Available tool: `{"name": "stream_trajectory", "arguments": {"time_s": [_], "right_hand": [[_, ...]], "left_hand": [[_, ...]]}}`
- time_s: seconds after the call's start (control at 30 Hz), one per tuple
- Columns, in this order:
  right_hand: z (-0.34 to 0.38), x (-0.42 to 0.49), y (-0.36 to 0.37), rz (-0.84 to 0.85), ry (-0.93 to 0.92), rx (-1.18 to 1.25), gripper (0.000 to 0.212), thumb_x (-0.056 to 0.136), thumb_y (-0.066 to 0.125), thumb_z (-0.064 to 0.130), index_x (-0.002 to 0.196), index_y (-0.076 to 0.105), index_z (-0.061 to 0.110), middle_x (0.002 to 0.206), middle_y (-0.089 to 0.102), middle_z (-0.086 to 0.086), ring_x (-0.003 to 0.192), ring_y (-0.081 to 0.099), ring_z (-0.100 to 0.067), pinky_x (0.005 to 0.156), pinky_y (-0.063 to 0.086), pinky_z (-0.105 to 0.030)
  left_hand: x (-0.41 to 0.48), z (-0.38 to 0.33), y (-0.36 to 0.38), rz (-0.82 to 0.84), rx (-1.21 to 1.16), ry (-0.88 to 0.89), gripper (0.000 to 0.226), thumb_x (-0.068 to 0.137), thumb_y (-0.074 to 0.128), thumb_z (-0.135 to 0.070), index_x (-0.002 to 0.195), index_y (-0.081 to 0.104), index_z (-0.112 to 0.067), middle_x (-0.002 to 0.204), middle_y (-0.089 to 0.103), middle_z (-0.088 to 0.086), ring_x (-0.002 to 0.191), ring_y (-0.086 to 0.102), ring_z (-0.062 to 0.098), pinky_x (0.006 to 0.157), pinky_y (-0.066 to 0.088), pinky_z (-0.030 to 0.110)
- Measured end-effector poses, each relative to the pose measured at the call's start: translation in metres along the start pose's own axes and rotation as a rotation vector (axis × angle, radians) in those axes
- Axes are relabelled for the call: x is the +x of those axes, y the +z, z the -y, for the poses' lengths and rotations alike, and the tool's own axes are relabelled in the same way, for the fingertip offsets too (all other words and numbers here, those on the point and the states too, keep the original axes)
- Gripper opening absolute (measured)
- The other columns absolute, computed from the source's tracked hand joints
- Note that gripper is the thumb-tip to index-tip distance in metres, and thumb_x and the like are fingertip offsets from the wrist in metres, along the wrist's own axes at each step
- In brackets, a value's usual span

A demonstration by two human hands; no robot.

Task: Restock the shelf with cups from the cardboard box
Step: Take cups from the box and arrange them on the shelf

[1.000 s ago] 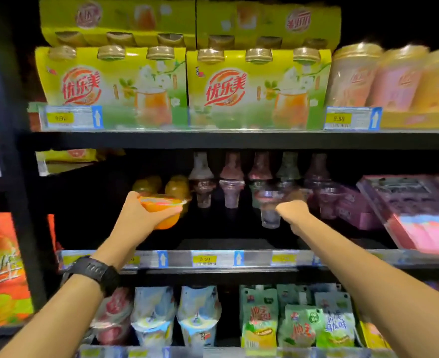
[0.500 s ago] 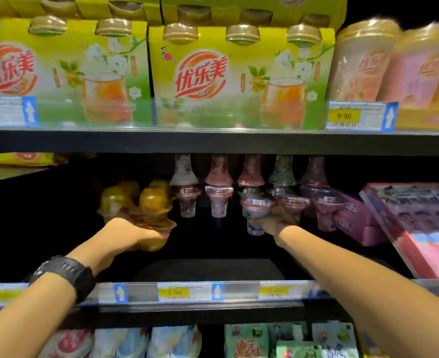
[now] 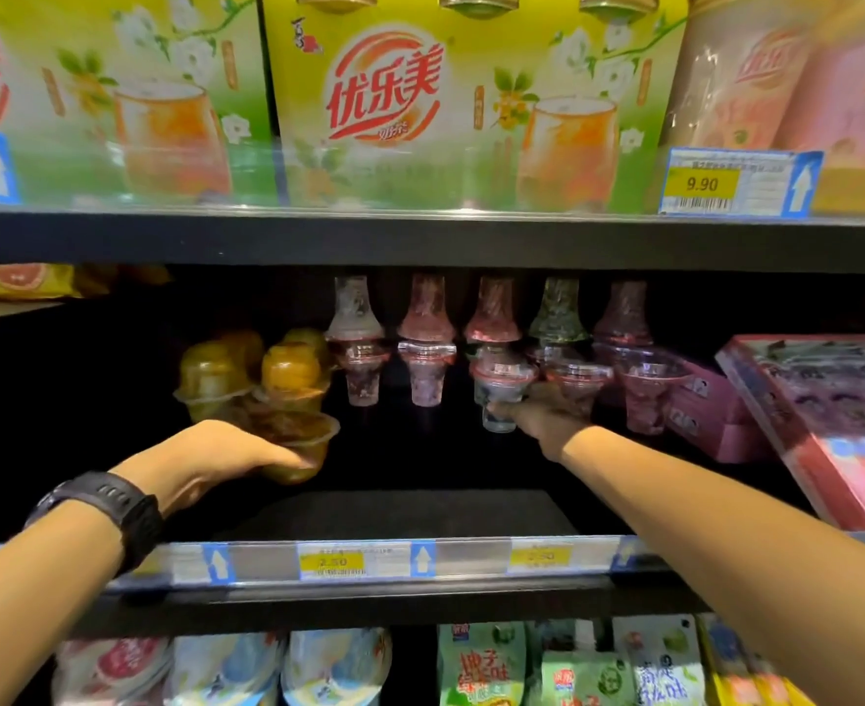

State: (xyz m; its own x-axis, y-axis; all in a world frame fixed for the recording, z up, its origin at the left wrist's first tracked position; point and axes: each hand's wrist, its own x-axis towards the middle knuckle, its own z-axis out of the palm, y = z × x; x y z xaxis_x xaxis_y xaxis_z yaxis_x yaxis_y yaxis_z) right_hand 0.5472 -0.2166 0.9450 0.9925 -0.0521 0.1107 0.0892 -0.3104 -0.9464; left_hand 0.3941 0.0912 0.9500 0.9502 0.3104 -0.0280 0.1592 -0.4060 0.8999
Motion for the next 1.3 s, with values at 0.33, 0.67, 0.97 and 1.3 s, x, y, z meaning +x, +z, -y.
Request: {"name": "stream_trajectory", "arguments": {"time_s": [0.33, 0.67, 0.97, 1.3], "right_hand": [[0.019, -0.044, -0.013, 0.26, 0.152, -0.155, 0.047, 0.08, 0.07, -0.003, 0.124, 0.053, 0.005, 0.122, 0.053, -0.007, 0.121, 0.05, -0.024, 0.09, 0.049, -0.032], [0.042, -0.087, 0.038, 0.384, -0.075, -0.183, 0.022, 0.076, 0.075, 0.004, 0.089, 0.063, 0.016, 0.113, 0.059, -0.013, 0.101, 0.056, -0.021, 0.065, 0.05, -0.025], [0.057, -0.097, 0.058, 0.392, -0.115, -0.127, 0.022, 0.076, 0.076, 0.004, 0.089, 0.064, 0.017, 0.113, 0.063, -0.018, 0.098, 0.06, -0.022, 0.073, 0.054, -0.029], [0.059, -0.099, 0.058, 0.422, -0.106, -0.133, 0.021, 0.079, 0.074, 0.004, 0.094, 0.065, 0.015, 0.114, 0.062, -0.016, 0.107, 0.061, -0.025, 0.083, 0.056, -0.035]], "left_hand": [[-0.022, -0.003, -0.014, -0.169, 0.029, 0.183, 0.066, 0.047, 0.096, -0.028, 0.107, 0.073, -0.016, 0.101, 0.076, -0.003, 0.099, 0.07, 0.016, 0.098, 0.052, 0.044], [-0.039, -0.027, -0.018, -0.366, 0.805, 0.202, 0.056, 0.077, 0.076, -0.046, 0.118, 0.065, -0.009, 0.121, 0.066, 0.011, 0.113, 0.061, 0.028, 0.091, 0.046, 0.03], [-0.005, -0.014, -0.023, -0.282, 0.505, 0.047, 0.046, 0.08, 0.071, -0.034, 0.123, 0.064, -0.019, 0.126, 0.064, 0.008, 0.114, 0.06, 0.028, 0.1, 0.049, 0.034], [0.0, -0.004, -0.026, -0.034, -0.039, 0.012, 0.082, 0.057, 0.092, -0.029, 0.13, 0.058, -0.016, 0.129, 0.063, 0.007, 0.123, 0.056, 0.028, 0.108, 0.042, 0.048]]}}
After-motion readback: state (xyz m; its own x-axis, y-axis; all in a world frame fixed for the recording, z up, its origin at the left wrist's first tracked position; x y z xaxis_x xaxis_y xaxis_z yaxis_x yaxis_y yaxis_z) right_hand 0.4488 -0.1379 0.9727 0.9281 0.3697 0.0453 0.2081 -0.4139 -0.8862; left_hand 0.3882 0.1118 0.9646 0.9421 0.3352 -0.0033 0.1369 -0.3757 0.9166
